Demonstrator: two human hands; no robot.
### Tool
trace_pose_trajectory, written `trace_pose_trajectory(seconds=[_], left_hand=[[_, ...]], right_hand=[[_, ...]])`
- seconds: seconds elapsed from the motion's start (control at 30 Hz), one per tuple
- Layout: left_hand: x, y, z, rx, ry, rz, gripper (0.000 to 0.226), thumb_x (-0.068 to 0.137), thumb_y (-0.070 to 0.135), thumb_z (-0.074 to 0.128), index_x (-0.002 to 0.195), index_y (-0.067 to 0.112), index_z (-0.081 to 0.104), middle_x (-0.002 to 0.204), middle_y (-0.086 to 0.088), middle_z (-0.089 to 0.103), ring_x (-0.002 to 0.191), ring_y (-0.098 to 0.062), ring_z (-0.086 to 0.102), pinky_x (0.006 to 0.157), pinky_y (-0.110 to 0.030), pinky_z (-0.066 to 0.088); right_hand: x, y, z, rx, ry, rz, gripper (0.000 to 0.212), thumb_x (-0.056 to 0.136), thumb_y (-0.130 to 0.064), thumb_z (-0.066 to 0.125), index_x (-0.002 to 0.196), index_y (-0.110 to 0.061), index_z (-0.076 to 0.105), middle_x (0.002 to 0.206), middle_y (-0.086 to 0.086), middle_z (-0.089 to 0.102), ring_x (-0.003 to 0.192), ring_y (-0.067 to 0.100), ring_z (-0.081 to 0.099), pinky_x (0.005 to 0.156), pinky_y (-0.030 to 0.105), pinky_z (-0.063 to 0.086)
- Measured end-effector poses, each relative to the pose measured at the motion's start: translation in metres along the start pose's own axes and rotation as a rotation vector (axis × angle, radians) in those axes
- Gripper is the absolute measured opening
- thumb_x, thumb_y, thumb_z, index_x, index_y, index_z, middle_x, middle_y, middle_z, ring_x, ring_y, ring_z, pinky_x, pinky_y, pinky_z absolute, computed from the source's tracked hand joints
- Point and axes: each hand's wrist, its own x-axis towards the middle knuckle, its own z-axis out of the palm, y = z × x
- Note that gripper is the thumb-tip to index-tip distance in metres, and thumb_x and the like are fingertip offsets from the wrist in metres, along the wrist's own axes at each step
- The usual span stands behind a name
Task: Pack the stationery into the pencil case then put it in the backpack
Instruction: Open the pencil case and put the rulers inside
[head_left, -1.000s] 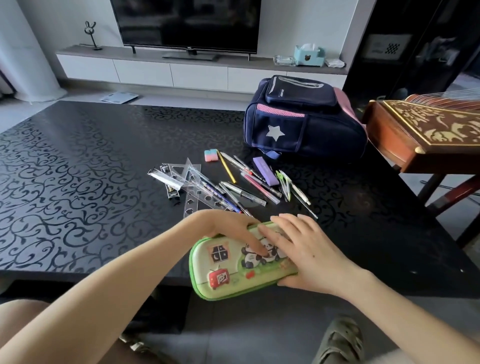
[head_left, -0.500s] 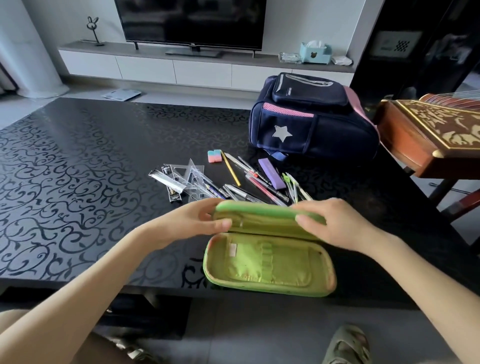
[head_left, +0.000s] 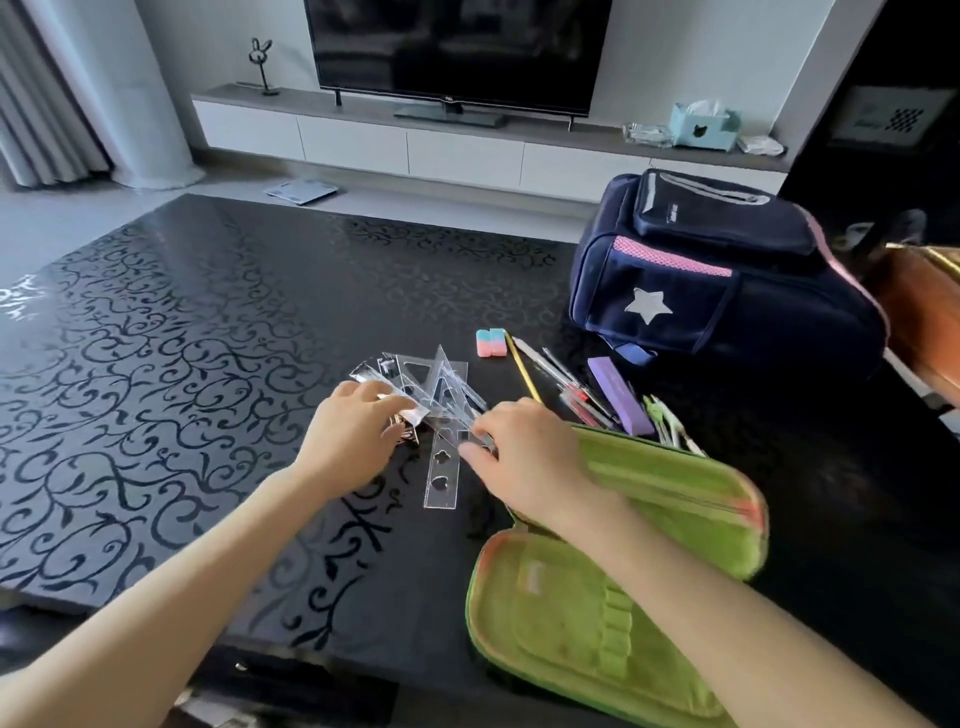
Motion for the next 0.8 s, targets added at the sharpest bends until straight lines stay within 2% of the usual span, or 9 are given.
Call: trace_pose_trajectory(seconds=[0.13,0.17,0.23,0.3,0.4,0.47,0.63,0.73,0.8], left_hand=[[0.01,-0.01,0.017,0.041,-0.136,-0.001,0.063,0.083,0.056,0.017,0.133,0.033,0.046,0.144,-0.013,0.04,0.131,-0.035,0.035,0.1,-0.049,0.038],[0.01,-0.013,0.02,0.042,-0.159,-0.006,0.062,0.083,0.056,0.016,0.134,0.034,0.044,0.147,-0.01,0.036,0.133,-0.032,0.032,0.103,-0.048,0.035],[0.012,-0.022,0.023,0.027,-0.158,0.013,0.051,0.088,0.053,0.032,0.134,0.034,0.044,0.149,-0.005,0.033,0.135,-0.027,0.032,0.106,-0.046,0.031],[0.014,-0.03,0.022,0.008,-0.123,0.049,0.044,0.089,0.046,0.049,0.13,0.03,0.049,0.145,-0.002,0.04,0.131,-0.026,0.039,0.106,-0.047,0.031],[0.014,-0.04,0.016,-0.008,-0.093,0.056,0.047,0.081,0.052,0.051,0.12,0.027,0.059,0.133,0.0,0.053,0.119,-0.026,0.05,0.104,-0.052,0.032],[0.015,-0.045,0.012,-0.02,-0.106,0.029,0.051,0.075,0.053,0.045,0.117,0.028,0.061,0.134,0.002,0.053,0.122,-0.024,0.049,0.106,-0.056,0.026],[0.012,-0.048,0.008,0.002,-0.07,0.0,0.067,0.065,0.062,0.028,0.113,0.033,0.063,0.14,-0.005,0.046,0.132,-0.027,0.035,0.109,-0.06,0.018],[0.009,-0.042,0.009,0.028,0.013,0.029,0.05,0.073,0.053,0.04,0.103,0.027,0.069,0.131,-0.011,0.055,0.127,-0.032,0.042,0.107,-0.059,0.019],[0.011,-0.037,0.01,0.051,0.064,0.069,0.028,0.076,0.039,0.058,0.094,0.022,0.072,0.121,-0.012,0.061,0.119,-0.034,0.051,0.106,-0.057,0.024]], right_hand=[[0.035,-0.034,0.033,-0.158,-0.046,0.049,0.042,0.089,-0.039,0.053,0.116,-0.007,0.052,0.121,0.01,0.052,0.111,0.029,0.045,0.089,0.036,0.039],[0.045,-0.034,0.039,-0.193,-0.051,0.077,0.046,0.088,-0.037,0.055,0.121,-0.005,0.049,0.124,0.012,0.05,0.112,0.029,0.044,0.09,0.036,0.039],[0.062,-0.028,0.049,-0.249,-0.104,0.1,0.052,0.086,-0.033,0.058,0.127,-0.004,0.043,0.127,0.013,0.049,0.113,0.029,0.044,0.091,0.035,0.04],[0.071,-0.024,0.052,-0.256,-0.191,0.089,0.049,0.088,-0.031,0.058,0.126,-0.003,0.045,0.125,0.012,0.052,0.113,0.029,0.046,0.087,0.033,0.041],[0.075,-0.022,0.05,-0.36,-0.186,0.001,0.024,0.09,-0.01,0.052,0.113,-0.005,0.054,0.114,0.01,0.059,0.105,0.028,0.05,0.072,0.029,0.035],[0.078,-0.022,0.052,-0.45,-0.166,-0.051,0.023,0.086,0.0,0.049,0.106,-0.004,0.058,0.109,0.012,0.062,0.102,0.029,0.052,0.071,0.03,0.036],[0.079,-0.024,0.054,-0.455,-0.125,-0.015,0.019,0.085,0.0,0.048,0.098,-0.008,0.062,0.1,0.009,0.066,0.097,0.029,0.057,0.068,0.031,0.032],[0.079,-0.025,0.052,-0.479,0.003,0.081,0.007,0.069,-0.004,0.067,0.072,-0.011,0.068,0.074,0.006,0.067,0.074,0.027,0.06,0.06,0.031,0.039],[0.081,-0.023,0.051,-0.355,0.125,0.189,0.012,0.058,-0.004,0.076,0.055,-0.008,0.065,0.057,0.006,0.062,0.058,0.028,0.058,0.05,0.028,0.037]])
